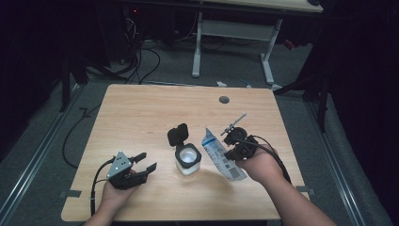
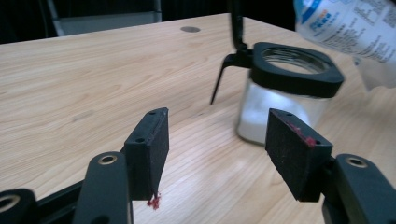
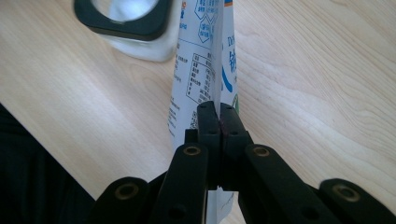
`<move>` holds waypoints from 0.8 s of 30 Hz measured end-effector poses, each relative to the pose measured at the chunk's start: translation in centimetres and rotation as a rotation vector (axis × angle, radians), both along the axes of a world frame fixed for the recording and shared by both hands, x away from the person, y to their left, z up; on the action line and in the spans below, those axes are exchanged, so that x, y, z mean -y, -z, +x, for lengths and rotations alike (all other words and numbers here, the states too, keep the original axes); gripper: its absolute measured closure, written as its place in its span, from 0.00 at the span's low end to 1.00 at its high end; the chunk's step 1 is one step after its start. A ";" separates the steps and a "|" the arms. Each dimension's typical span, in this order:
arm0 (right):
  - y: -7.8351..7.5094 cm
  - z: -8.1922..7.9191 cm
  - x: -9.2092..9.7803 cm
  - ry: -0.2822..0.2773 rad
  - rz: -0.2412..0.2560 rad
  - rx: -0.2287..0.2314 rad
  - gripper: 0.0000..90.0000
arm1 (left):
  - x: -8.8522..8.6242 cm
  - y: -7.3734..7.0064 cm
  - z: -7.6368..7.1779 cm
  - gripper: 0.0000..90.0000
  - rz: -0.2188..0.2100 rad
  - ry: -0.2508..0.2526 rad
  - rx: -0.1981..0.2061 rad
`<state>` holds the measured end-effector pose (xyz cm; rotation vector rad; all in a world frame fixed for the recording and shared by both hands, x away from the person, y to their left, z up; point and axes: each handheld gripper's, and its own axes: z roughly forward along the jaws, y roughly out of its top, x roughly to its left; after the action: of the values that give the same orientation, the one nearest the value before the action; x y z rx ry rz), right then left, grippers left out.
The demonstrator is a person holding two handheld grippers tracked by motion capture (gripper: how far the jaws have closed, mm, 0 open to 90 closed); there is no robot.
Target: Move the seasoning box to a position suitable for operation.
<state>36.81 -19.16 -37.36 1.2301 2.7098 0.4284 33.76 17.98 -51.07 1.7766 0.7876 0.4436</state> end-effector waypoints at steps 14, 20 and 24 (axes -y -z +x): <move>1.5 1.2 3.2 0.077 -0.023 0.004 1.00 | -3.1 0.4 1.7 0.44 0.004 -0.103 -0.037; 1.8 1.7 3.9 0.090 -0.022 0.011 1.00 | -4.1 0.5 1.9 0.44 0.001 -0.128 -0.042; 1.5 1.8 4.1 0.114 -0.005 0.033 1.00 | -4.5 0.5 2.0 0.43 -0.001 -0.143 -0.043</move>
<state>38.60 -23.29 -38.87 1.3556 2.5951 0.4232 35.77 22.45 -51.53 1.7401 0.9488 0.5007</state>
